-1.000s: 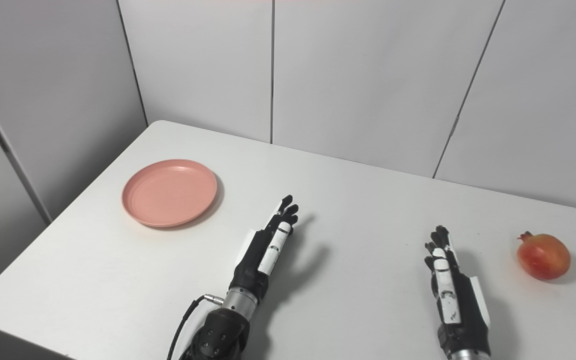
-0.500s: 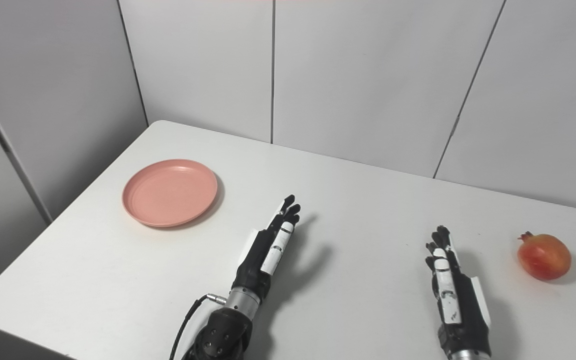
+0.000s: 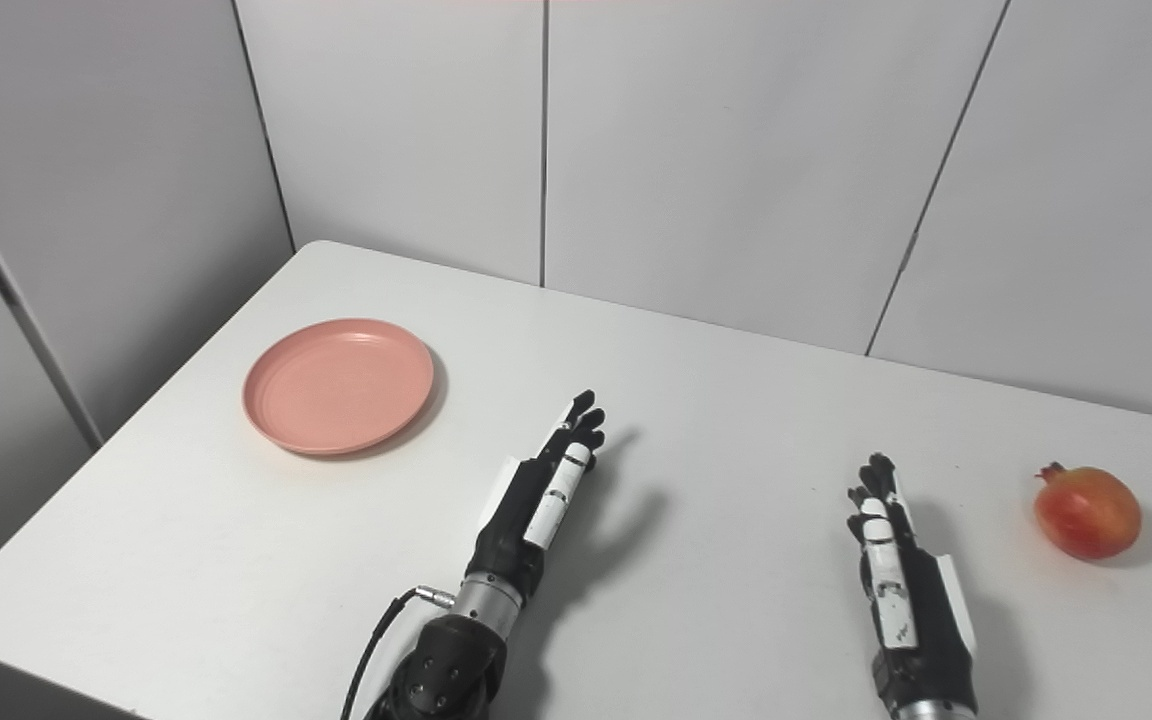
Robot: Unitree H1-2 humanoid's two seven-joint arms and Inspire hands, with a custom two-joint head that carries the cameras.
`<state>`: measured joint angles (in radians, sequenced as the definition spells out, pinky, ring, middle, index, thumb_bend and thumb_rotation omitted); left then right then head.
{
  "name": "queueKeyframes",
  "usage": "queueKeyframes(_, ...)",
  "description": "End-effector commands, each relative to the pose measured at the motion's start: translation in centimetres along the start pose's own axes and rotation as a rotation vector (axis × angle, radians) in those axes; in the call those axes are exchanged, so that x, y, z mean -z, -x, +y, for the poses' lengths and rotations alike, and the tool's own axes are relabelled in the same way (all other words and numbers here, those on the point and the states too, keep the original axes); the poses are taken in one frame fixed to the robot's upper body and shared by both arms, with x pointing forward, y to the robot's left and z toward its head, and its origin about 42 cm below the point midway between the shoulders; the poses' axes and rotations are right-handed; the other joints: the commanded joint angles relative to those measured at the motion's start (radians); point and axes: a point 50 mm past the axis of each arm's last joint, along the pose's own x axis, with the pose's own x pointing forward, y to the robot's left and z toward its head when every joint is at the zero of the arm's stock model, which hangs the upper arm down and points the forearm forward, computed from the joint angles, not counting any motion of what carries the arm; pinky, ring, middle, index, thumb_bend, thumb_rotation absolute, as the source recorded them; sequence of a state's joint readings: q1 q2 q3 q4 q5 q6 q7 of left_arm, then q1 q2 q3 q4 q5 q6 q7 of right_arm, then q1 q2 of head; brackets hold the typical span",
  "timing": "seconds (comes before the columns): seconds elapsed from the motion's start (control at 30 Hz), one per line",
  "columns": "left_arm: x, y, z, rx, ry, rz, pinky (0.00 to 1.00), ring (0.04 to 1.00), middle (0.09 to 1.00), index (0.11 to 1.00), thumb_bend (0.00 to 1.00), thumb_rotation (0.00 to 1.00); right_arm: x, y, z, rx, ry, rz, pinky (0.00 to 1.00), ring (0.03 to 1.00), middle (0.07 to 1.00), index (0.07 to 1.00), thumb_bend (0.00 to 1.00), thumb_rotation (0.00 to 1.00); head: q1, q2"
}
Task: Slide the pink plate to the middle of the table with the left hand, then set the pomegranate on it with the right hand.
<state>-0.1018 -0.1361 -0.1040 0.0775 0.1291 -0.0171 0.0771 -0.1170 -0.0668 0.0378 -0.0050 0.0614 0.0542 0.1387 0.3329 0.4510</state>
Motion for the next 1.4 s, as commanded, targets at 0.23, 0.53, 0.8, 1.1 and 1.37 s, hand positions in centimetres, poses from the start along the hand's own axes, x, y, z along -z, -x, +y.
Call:
queueKeyframes(0.23, -3.9, -1.5, 0.1, 0.031, -0.037, -0.155, 0.90, 0.929, 0.946, 0.932, 0.43, 1.00, -1.8, -1.1, 0.3, -0.003, -0.007, -0.095, 1.00, 1.000, 1.000, 1.000, 0.10, 1.00, 0.009, 0.004)
queueKeyframes(0.53, -6.6, -2.4, 1.4, 0.010, -0.045, -0.230, 0.90, 0.919, 0.943, 0.938, 0.42, 1.00, -1.6, -1.2, 0.2, -0.007, 0.005, -0.102, 1.00, 1.000, 1.000, 1.000, 0.10, 1.00, 0.012, 0.002)
queueKeyframes(0.8, -8.2, -3.4, 2.8, -0.002, -0.053, -0.276, 0.90, 0.925, 0.947, 0.938, 0.44, 1.00, -1.6, -1.2, 0.3, -0.005, 0.001, -0.104, 1.00, 1.000, 1.000, 1.000, 0.10, 1.00, 0.019, 0.001)
queueKeyframes(1.1, -10.9, -4.5, 5.0, -0.050, -0.054, -0.349, 0.90, 0.915, 0.940, 0.934, 0.42, 1.00, -1.4, -1.2, 0.1, -0.009, -0.009, -0.097, 1.00, 1.000, 1.000, 1.000, 0.10, 1.00, 0.026, -0.003)
queueKeyframes(1.37, -12.2, -5.6, 7.9, -0.100, -0.064, -0.393, 0.93, 0.935, 0.955, 0.943, 0.42, 1.00, -1.4, -1.1, -0.1, -0.016, -0.003, -0.097, 1.00, 1.000, 1.000, 1.000, 0.11, 1.00, 0.033, -0.003)
